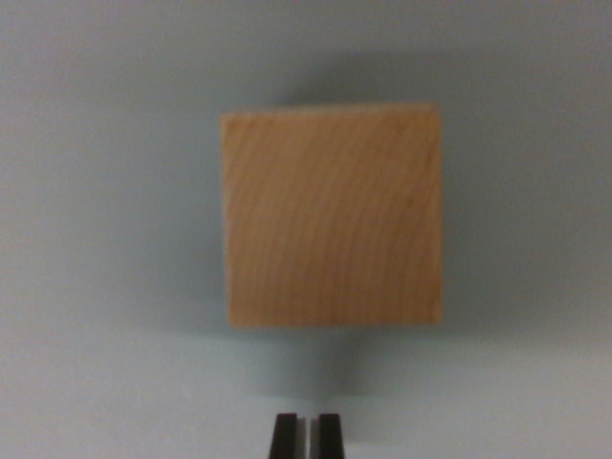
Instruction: Push wooden cube
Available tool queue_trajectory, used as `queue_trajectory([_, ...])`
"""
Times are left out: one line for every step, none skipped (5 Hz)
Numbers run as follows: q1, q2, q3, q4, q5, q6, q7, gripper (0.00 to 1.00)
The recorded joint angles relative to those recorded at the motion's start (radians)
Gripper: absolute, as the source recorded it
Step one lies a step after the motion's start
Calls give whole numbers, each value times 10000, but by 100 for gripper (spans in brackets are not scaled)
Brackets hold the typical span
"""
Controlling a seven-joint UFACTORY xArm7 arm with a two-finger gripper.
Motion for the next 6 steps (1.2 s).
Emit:
queue_trajectory([0,0,0,0,0,0,0,100])
queue_trajectory([-9,243,-27,379,-22,137,-29,100])
queue_trajectory([-9,243,-27,379,-22,137,-29,100])
queue_trajectory([-20,519,-57,809,-47,293,-63,100])
queue_trajectory([-20,519,-57,809,-47,293,-63,100])
queue_trajectory([-31,814,-90,1269,-74,459,-98,100])
